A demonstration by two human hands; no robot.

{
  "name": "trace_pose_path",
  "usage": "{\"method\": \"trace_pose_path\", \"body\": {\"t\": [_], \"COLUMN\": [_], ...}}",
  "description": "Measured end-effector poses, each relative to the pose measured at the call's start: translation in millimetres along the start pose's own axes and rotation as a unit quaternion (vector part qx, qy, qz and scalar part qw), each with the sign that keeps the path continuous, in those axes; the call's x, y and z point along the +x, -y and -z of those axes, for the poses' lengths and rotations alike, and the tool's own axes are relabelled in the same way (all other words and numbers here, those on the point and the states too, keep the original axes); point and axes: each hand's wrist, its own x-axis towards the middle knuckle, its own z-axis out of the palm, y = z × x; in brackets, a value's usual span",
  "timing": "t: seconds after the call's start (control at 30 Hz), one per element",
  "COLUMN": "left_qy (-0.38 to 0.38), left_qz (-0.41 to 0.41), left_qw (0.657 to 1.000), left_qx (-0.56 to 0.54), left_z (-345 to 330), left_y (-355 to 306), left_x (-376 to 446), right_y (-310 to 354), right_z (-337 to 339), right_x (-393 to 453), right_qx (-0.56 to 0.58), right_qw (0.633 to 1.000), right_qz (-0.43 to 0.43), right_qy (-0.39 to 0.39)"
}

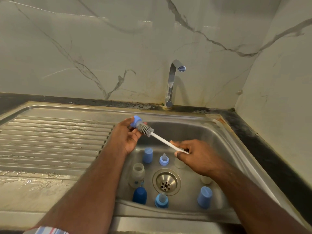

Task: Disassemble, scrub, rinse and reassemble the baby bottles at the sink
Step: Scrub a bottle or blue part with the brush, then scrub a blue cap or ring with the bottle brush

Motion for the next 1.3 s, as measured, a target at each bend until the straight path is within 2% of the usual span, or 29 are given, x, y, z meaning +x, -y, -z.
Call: {"method": "trace_pose_path", "body": {"t": [0.2,0.37,0.47,0.53,0.63,0.8,0.87,0.93,1.03,1.13,1.3], "left_qy": [0.019,0.047,0.045,0.057,0.082,0.097,0.108,0.125,0.145,0.183,0.243], "left_qz": [0.01,0.011,0.013,0.017,0.017,0.01,-0.001,-0.023,-0.04,-0.024,0.052], "left_qw": [1.0,0.998,0.999,0.998,0.996,0.974,0.944,0.898,0.847,0.801,0.668], "left_qx": [0.005,-0.028,0.008,0.017,0.02,0.204,0.312,0.421,0.509,0.569,0.701], "left_z": [-4.7,-6.2,-4.1,-5.5,-7.2,-15.1,-20.2,-23.8,-29.5,-34.4,-37.9], "left_y": [4.3,1.3,5.7,6.4,3.9,16.6,26.4,38.8,56.7,73.4,111.5], "left_x": [-6.9,-8.1,-5.4,-7.2,-10.3,-14.7,-17.5,-21.6,-28.7,-35.4,-34.6], "right_y": [-2.1,-5.6,3.3,3.0,-5.6,-20.0,-28.8,-37.6,-49.6,-55.0,-57.7], "right_z": [-6.3,-3.4,-4.3,-4.0,7.2,44.9,60.3,69.9,76.6,76.4,76.3], "right_x": [0.3,6.5,0.4,2.0,5.2,-6.0,-12.3,-16.2,-14.7,-12.2,-11.6], "right_qx": [0.082,0.085,0.114,0.095,0.057,0.14,0.092,0.059,0.044,0.04,0.039], "right_qw": [0.996,0.993,0.992,0.994,0.993,0.976,0.983,0.986,0.983,0.983,0.985], "right_qz": [-0.005,-0.045,-0.02,-0.015,-0.037,-0.072,-0.082,-0.097,-0.116,-0.121,-0.114], "right_qy": [-0.028,-0.074,-0.042,-0.046,-0.094,-0.151,-0.135,-0.118,-0.135,-0.134,-0.123]}}
